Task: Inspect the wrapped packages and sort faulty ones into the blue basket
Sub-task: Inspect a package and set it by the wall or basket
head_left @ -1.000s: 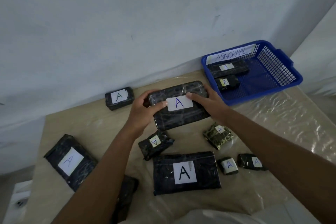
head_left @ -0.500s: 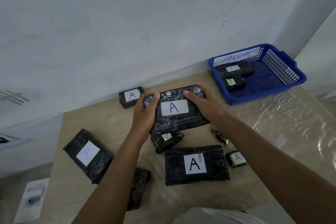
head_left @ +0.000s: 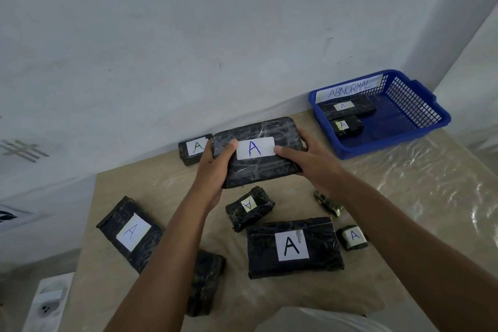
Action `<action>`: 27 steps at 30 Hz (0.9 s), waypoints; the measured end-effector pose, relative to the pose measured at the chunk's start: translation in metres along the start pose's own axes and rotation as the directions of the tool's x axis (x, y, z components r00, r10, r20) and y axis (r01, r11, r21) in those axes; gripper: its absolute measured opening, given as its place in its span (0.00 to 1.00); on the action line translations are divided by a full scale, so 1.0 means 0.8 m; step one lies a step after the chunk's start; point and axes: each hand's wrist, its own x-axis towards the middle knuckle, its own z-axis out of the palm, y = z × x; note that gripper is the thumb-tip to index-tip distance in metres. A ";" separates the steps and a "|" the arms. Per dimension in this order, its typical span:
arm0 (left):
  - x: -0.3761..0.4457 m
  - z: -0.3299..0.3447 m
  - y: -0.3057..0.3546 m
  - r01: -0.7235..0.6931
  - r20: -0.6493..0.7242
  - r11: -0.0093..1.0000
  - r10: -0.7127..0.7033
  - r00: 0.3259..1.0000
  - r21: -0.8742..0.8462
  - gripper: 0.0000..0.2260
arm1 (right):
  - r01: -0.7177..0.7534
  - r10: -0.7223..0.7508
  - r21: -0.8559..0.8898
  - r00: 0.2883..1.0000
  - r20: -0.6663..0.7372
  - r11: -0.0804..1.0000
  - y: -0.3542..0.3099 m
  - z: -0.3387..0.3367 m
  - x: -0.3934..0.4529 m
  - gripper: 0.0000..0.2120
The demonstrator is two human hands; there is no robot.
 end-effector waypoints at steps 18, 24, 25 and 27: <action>-0.010 0.006 0.003 -0.126 0.094 0.992 0.128 0.987 -0.028 0.22 | 0.093 -0.087 0.130 0.995 -0.053 0.987 0.010 0.001 0.005 0.20; -0.020 0.023 -0.001 -0.200 -0.075 0.979 0.197 0.978 -0.031 0.13 | 0.132 -0.127 0.115 0.990 -0.055 0.985 0.004 0.005 0.003 0.22; -0.020 0.025 0.001 -0.196 -0.089 0.979 0.192 0.977 -0.047 0.13 | 0.139 -0.135 0.118 0.990 -0.039 0.983 0.005 0.005 0.002 0.25; -0.019 0.027 0.005 -0.189 -0.094 0.980 0.183 0.979 -0.059 0.15 | 0.167 -0.163 0.111 0.986 -0.039 0.980 0.009 0.007 -0.001 0.30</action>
